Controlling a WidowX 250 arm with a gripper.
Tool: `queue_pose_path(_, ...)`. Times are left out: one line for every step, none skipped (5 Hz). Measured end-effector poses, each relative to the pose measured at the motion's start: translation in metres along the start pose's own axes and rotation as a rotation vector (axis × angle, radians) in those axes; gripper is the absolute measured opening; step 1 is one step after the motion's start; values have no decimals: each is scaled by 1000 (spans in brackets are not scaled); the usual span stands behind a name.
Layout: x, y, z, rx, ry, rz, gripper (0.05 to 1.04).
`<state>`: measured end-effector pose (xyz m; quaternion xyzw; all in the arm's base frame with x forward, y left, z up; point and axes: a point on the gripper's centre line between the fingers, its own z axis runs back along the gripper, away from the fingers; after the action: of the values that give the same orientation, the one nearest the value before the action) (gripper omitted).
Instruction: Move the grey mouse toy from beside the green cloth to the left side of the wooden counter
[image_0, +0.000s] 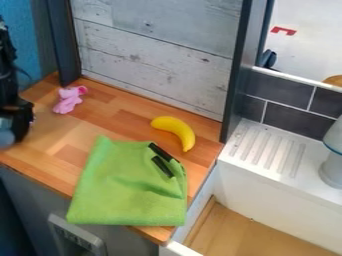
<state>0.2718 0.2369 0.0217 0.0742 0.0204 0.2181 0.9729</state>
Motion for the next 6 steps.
queue_pose_path(8, -3, 46, 54, -138, -10, 989)
queue_pose_path(18, -18, 66, 89, -214, -72, 990)
queue_pose_path(34, -31, 81, 88, -280, -125, 990)
queue_pose_path(63, -52, 89, -14, -387, -247, 990)
queue_pose_path(71, -61, 84, -62, -385, -287, 990)
queue_pose_path(71, -61, 85, -63, -386, -294, 990)
